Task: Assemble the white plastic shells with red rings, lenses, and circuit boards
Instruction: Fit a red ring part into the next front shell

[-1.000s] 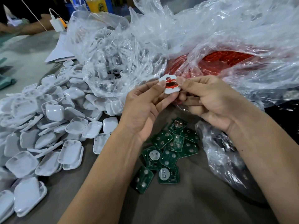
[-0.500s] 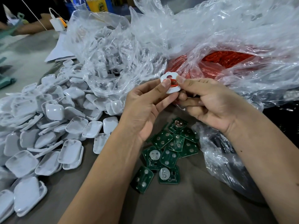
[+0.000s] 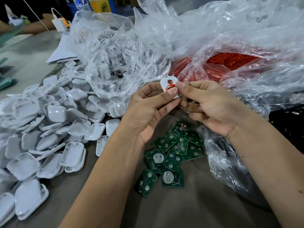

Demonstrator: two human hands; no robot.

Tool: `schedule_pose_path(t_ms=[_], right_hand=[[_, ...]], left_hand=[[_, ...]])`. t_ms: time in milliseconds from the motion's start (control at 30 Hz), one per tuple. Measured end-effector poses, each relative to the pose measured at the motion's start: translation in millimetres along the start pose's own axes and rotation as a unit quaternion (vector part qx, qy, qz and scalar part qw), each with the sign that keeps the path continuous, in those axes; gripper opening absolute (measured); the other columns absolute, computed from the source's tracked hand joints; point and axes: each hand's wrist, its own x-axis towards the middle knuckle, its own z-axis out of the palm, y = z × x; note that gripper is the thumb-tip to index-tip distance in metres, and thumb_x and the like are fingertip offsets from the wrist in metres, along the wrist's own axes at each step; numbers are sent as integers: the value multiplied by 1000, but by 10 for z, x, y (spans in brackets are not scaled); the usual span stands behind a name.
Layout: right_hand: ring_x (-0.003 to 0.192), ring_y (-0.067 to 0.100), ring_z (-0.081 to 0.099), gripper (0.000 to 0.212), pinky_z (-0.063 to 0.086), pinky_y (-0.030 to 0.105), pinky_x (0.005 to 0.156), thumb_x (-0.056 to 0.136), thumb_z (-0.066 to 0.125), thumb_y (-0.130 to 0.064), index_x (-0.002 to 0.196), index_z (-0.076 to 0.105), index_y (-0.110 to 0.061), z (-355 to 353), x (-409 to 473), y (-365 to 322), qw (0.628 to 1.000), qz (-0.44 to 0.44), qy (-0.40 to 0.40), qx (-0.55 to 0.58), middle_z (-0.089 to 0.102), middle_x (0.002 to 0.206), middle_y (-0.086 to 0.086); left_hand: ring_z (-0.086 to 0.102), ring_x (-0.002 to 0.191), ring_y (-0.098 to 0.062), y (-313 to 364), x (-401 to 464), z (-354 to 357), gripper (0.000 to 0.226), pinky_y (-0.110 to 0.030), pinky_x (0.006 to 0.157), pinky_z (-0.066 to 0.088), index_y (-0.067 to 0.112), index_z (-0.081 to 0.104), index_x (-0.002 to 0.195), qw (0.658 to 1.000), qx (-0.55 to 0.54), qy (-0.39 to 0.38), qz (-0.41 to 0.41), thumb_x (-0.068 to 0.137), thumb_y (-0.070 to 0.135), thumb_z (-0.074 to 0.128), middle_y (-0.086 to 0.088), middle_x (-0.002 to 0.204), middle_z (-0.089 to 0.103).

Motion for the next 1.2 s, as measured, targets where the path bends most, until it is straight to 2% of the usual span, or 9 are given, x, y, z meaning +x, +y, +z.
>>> schedule_pose_path(t_ms=[100, 167, 300, 500, 633, 800, 900, 1067, 1200], right_hand=[[44, 6, 32, 22, 24, 15, 34, 90, 74, -29, 93, 72, -6, 16, 34, 37, 997, -40, 60, -5, 58, 63, 2], [41, 3, 45, 20, 33, 15, 35, 87, 80, -29, 91, 73, -10, 39, 52, 70, 984, -108, 130, -59, 65, 66, 2], [74, 15, 77, 16, 63, 31, 64, 80, 89, -30, 89, 80, -21, 60, 55, 127, 942, -207, 164, -207, 79, 84, 1], [76, 12, 78, 8, 61, 26, 67, 83, 87, -18, 83, 80, -22, 22, 79, 128, 934, -227, 196, -195, 80, 81, -6], [77, 17, 78, 9, 66, 36, 72, 82, 87, -20, 83, 78, -19, 27, 78, 135, 933, -214, 199, -212, 79, 80, -2], [80, 22, 79, 7, 66, 47, 76, 84, 85, -13, 84, 80, -18, 54, 72, 124, 948, -193, 186, -173, 80, 83, 1], [81, 15, 79, 13, 65, 40, 77, 86, 83, -8, 88, 82, -21, 46, 80, 117, 940, -199, 195, -195, 81, 85, -3], [64, -8, 66, 9, 49, 6, 63, 86, 81, -13, 92, 83, -19, 103, 24, 126, 814, -338, 263, -393, 73, 78, -15], [61, -1, 66, 4, 47, 10, 59, 88, 80, -14, 90, 82, -17, 98, 15, 82, 814, -353, 258, -382, 74, 77, -14]], left_hand=[[76, 75, -21, -23, 6, -1, 35, -26, 68, 63, 1, 65, 95, 1000, 0, 21, 22, 63, -2, 79, -14, 84, 76], [74, 74, -23, -64, 33, -29, 32, -32, 70, 63, 4, 66, 87, 985, 111, 73, 112, 64, -4, 86, -15, 82, 75], [72, 73, -30, -150, 74, -56, 28, -44, 72, 61, 11, 67, 82, 921, 304, 106, 218, 71, 1, 91, -15, 81, 75], [75, 80, -32, -183, 73, -52, 28, -44, 78, 62, 8, 70, 85, 963, 198, 80, 166, 69, -3, 89, -18, 86, 77], [74, 79, -27, -167, 61, -42, 27, -34, 73, 61, 6, 69, 84, 967, 180, 79, 162, 71, -8, 87, -16, 85, 77], [72, 83, -46, -168, 43, -14, 28, -64, 81, 60, 8, 66, 75, 965, 187, 63, 171, 66, -5, 89, -33, 87, 71], [72, 85, -52, -169, 39, -6, 27, -70, 80, 57, 8, 66, 73, 968, 193, 55, 154, 64, -1, 90, -36, 89, 70], [73, 83, -42, -159, 38, -22, 27, -69, 77, 58, 18, 71, 69, 969, 189, 58, 148, 64, 1, 91, -23, 86, 76], [75, 74, -25, -135, 34, -28, 26, -32, 65, 61, 17, 71, 72, 967, 197, 60, 151, 67, 2, 91, -13, 81, 77]])
